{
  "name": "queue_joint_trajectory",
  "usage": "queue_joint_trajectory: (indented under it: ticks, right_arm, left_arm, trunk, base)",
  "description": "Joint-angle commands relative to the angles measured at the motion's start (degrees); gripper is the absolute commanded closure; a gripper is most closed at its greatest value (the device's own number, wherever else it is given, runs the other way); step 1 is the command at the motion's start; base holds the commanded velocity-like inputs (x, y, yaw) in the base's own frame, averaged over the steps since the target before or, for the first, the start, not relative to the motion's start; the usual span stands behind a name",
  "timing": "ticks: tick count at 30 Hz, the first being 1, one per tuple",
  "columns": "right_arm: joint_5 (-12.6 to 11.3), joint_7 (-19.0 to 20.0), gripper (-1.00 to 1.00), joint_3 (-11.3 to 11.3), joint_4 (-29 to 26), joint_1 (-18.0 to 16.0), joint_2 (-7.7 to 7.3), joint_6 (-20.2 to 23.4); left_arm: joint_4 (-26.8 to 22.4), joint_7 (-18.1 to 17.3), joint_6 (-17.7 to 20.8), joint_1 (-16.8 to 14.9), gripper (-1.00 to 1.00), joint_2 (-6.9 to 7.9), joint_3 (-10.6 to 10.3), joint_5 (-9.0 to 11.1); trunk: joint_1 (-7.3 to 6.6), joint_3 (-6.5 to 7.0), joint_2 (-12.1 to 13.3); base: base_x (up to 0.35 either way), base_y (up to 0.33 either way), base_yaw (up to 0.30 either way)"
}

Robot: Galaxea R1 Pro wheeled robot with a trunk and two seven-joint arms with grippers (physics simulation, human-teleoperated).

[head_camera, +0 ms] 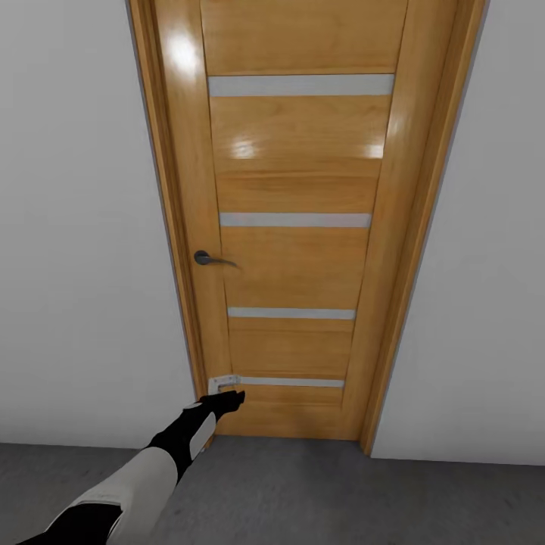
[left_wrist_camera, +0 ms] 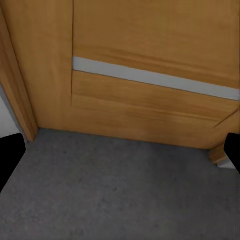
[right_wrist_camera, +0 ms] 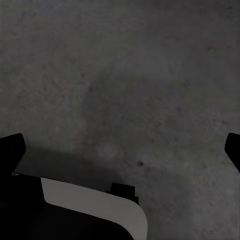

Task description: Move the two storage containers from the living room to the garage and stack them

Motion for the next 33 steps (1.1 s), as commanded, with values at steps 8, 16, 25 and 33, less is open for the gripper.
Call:
queue_joint_trajectory:
  ticks: [8, 16, 25, 33]
  right_arm:
    - [0.3, -0.2, -1.0, 0.0, 0.2, -0.1, -0.02, -0.3]
    - [0.3, -0.4, -1.0, 0.0, 0.2, -0.1, -0.02, -0.3]
    - [0.3, -0.4, -1.0, 0.0, 0.2, -0.1, -0.02, -0.3]
    - [0.3, -0.5, -1.0, 0.0, 0.2, -0.1, -0.02, -0.3]
  left_arm:
    - [-0.1, 0.2, 0.2, 0.0, -1.0, 0.2, 0.0, 0.5]
    - [-0.1, 0.2, 0.2, 0.0, -1.0, 0.35, 0.1, 0.5]
    - [-0.1, 0.2, 0.1, 0.0, -1.0, 0.39, 0.2, 0.5]
    - [-0.2, 0.2, 0.1, 0.0, -1.0, 0.47, 0.3, 0.5]
  trunk:
    - [0.0, -0.06, 0.0]
    - [0.0, -0.06, 0.0]
    - [0.0, -0.06, 0.0]
    - [0.0, -0.06, 0.0]
  base:
    - [0.141, 0.0, 0.0]
    - [0.315, 0.0, 0.0]
    - [0.327, 0.0, 0.0]
    - [0.327, 0.0, 0.0]
